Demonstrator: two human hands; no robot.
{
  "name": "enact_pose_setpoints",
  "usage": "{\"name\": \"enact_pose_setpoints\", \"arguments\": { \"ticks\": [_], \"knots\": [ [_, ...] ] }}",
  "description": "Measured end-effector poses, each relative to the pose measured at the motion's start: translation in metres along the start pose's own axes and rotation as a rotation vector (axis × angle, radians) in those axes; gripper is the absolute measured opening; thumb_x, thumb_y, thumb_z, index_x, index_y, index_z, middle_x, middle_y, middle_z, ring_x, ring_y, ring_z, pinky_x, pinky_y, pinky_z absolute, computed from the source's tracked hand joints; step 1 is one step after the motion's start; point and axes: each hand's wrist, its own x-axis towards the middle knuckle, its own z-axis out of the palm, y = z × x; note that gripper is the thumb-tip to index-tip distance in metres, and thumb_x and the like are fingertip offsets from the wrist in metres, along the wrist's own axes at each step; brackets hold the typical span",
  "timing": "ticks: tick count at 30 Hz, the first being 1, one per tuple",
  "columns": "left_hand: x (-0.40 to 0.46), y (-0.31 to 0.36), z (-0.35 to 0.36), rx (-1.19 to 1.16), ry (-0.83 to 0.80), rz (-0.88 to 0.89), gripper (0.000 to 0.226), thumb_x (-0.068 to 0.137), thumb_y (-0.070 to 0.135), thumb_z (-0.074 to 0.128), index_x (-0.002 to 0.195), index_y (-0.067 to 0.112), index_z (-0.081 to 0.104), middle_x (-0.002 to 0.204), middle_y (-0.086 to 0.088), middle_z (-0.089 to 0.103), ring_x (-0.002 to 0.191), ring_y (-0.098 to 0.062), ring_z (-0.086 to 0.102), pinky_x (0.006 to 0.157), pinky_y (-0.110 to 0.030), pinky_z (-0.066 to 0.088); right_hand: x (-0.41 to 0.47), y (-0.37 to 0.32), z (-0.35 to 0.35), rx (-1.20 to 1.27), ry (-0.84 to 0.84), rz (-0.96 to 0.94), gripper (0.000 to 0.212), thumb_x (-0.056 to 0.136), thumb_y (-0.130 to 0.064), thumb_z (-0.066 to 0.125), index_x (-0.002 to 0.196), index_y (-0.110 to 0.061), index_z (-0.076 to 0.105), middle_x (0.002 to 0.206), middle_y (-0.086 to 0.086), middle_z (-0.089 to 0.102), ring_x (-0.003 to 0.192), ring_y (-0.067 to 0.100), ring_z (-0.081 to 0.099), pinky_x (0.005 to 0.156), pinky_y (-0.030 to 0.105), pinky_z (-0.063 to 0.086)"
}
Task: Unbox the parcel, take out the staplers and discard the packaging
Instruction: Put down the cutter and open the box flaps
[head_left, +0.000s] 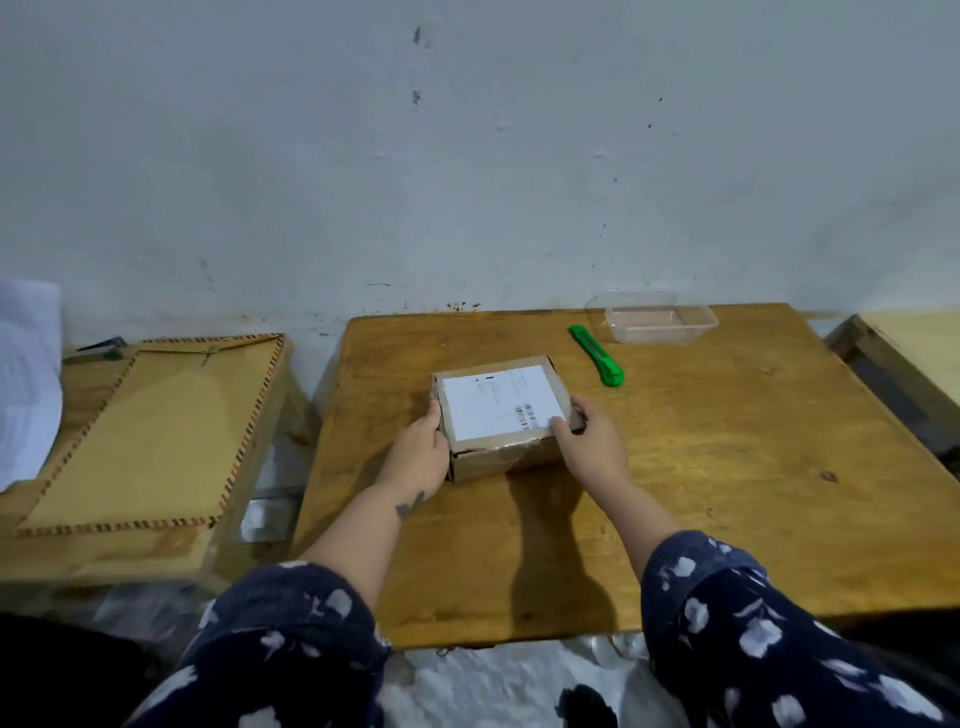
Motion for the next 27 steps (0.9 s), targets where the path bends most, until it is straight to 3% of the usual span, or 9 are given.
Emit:
{"name": "enact_pose_setpoints", "arguments": {
  "ticks": [2,6,10,14,19,24,27],
  "knots": [
    [-0.010,-0.005,-0.002,-0.047,0.011,-0.004,0.052,0.104,0.030,0.026,0.153,0.025,0.011,0.149,-0.002,0.039,0.108,-0.014,0.050,0.073,-0.020,0.042,-0.017,0.003,0.005,-0.012,-0.015,-0.002,0.058,0.088,-0.039,0.058,0.141,-0.021,0.041,0.137,0.005,0.052,0.123,0.024,0.049,0.100,0.046,0.045],
    [-0.027,-0.019,-0.002,-0.087,-0.027,-0.006,0.082,0.091,0.060,0.044,0.154,0.025,0.005,0.157,0.004,0.027,0.138,-0.020,0.034,0.107,-0.036,0.038,-0.042,0.013,0.008,-0.055,-0.050,-0.048,0.079,0.080,-0.051,0.065,0.146,-0.022,0.033,0.142,0.004,0.044,0.129,0.023,0.043,0.105,0.046,0.042],
    [-0.039,-0.028,0.000,-0.062,-0.027,0.056,0.109,0.076,0.062,0.066,0.154,0.022,0.000,0.159,0.008,0.018,0.143,-0.018,0.027,0.111,-0.036,0.031,-0.058,0.018,0.004,-0.042,-0.061,-0.085,0.082,0.078,-0.043,0.072,0.146,-0.019,0.033,0.140,0.005,0.044,0.127,0.022,0.044,0.105,0.040,0.041],
    [-0.041,-0.036,0.001,-0.012,0.001,0.082,0.106,0.078,0.061,0.065,0.154,0.022,0.002,0.159,0.006,0.019,0.143,-0.018,0.027,0.112,-0.037,0.032,-0.069,0.018,0.001,-0.025,-0.042,-0.104,0.077,0.080,-0.040,0.071,0.145,-0.018,0.035,0.133,0.004,0.047,0.120,0.019,0.048,0.099,0.033,0.042],
    [-0.044,-0.032,-0.002,0.017,0.033,0.104,0.096,0.082,0.061,0.058,0.154,0.023,0.007,0.161,0.007,0.001,0.147,-0.019,0.016,0.114,-0.040,0.026,-0.073,0.014,0.001,-0.111,0.004,-0.135,0.068,0.083,-0.044,0.066,0.142,-0.020,0.042,0.132,0.000,0.050,0.121,0.019,0.046,0.099,0.032,0.041],
    [-0.041,-0.029,-0.009,0.019,0.090,0.130,0.087,0.081,0.064,0.057,0.151,0.031,0.018,0.160,0.008,0.014,0.144,-0.026,0.024,0.111,-0.051,0.035,-0.069,0.008,0.000,-0.247,0.107,-0.231,0.042,0.084,-0.047,0.063,0.123,-0.030,0.063,0.131,-0.002,0.054,0.122,0.020,0.044,0.102,0.040,0.041],
    [-0.039,-0.024,-0.010,0.010,0.131,0.140,0.082,0.083,0.059,0.058,0.151,0.028,0.023,0.159,0.006,0.020,0.143,-0.020,0.027,0.111,-0.044,0.035,-0.066,0.004,-0.003,-0.225,0.112,-0.266,0.037,0.084,-0.047,0.063,0.116,-0.029,0.067,0.119,-0.003,0.060,0.111,0.017,0.053,0.092,0.037,0.048]
  ]
}}
